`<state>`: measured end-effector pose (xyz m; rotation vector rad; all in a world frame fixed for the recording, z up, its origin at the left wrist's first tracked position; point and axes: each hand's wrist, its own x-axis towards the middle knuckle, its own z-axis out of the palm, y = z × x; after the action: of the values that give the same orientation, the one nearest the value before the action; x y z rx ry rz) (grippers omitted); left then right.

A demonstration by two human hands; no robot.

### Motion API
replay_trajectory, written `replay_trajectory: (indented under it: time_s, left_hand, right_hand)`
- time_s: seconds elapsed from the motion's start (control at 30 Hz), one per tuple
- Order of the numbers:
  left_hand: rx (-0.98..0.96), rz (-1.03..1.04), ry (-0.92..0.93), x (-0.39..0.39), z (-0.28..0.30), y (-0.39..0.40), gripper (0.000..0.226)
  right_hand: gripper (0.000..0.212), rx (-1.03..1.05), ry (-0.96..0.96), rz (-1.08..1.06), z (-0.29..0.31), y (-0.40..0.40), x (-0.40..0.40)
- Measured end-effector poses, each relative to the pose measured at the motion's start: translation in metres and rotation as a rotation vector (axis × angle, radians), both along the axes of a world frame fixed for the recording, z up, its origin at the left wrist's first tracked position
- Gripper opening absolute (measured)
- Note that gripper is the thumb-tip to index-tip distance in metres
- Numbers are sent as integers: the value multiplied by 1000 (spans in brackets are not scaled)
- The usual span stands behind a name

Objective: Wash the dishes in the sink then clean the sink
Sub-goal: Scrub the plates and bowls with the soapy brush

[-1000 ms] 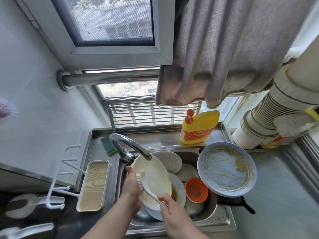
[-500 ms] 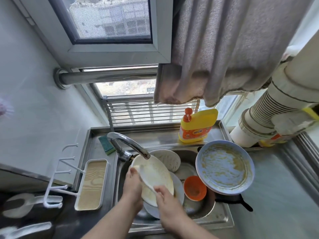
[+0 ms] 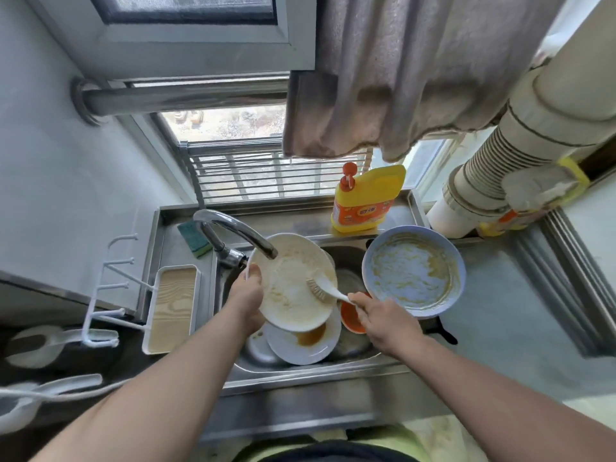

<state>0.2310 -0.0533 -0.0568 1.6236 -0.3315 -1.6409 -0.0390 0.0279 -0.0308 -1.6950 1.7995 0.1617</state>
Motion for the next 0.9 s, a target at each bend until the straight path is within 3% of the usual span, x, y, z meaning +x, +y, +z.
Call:
replay_trajectory:
  time_s: [0.1,0.17,0.37,0.5,0.63,0.73,0.9]
  left_hand:
    - [-4,74,-1,-1,-4,-2,34]
    - [-30,77,-66,-3,-7,-1,28]
    - [-37,1,-94,22,-2,-5,31]
    - [-50,-122,-32,16,2,3,35]
    - [-69,-44,19,13,7,3,32]
    - [-85,17,30,9,6,2,28]
    - [-47,59,174,-10,14,16,26]
  right_hand:
    - [36,45,-242,-40,5,35,49]
    - [40,28,-298,-28,6,45,73]
    - [39,60,95,142,15,25,-1]
    - [37,-117,152,-2,20,-10,-20]
    - [37,-98,63,-22,13,15,4]
    - [38,14,-112,-89,5,63,42]
    - [34,-92,-412,-154,12,48,93]
